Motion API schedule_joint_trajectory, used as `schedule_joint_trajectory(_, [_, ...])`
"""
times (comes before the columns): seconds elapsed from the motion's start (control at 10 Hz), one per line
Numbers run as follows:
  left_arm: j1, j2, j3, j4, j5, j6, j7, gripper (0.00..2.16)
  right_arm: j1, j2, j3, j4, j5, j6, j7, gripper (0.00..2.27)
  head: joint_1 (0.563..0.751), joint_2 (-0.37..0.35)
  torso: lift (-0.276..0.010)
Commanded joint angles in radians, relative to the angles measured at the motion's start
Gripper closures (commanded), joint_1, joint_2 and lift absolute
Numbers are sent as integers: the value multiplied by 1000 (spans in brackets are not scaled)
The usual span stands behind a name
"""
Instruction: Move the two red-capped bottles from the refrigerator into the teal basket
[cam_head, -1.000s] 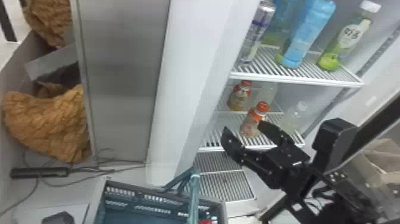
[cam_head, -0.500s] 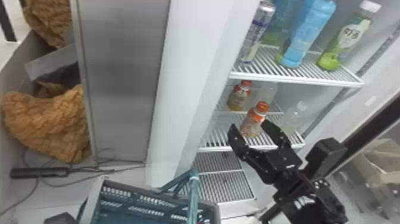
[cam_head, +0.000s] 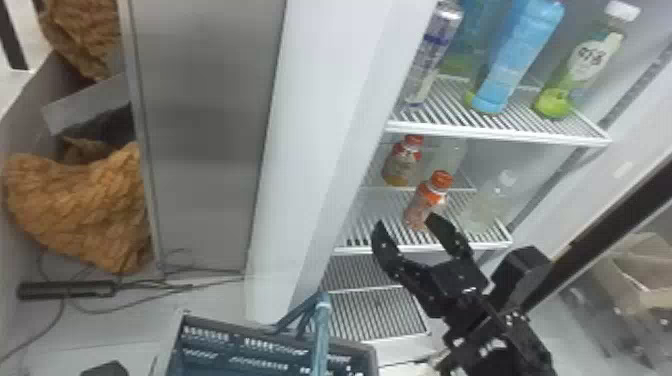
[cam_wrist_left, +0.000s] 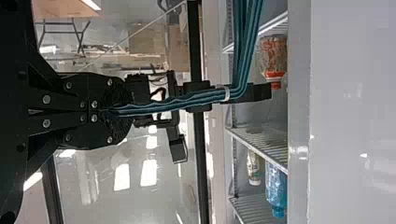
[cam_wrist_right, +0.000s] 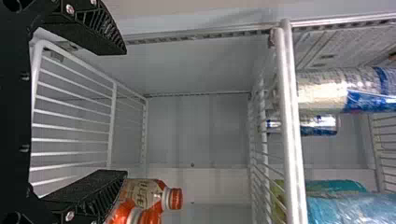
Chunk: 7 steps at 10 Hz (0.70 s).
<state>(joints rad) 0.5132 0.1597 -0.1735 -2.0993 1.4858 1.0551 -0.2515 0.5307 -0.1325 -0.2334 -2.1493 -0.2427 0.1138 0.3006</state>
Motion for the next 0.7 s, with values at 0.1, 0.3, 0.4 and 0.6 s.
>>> schedule_joint_trajectory(0.1, [-5,-2,0,24,-10,-15,0,1154,-1,-1,20,50,7,-57,5,108,695,-350,-224])
schedule_joint_trajectory(0.3, [-8,-2,-2,34,-12,-17,0,1154,-15,-2,42,118,5,-141,5,108,695,-350,-224])
schedule_joint_trajectory(0.4, [-8,-2,-2,34,-12,-17,0,1154,-28,-4,50,165,1,-205,5,108,695,-350,-224])
schedule_joint_trajectory(0.6, [-8,-2,-2,36,-12,-17,0,1154,-40,-4,60,207,-5,-266,3,108,695,-350,-224])
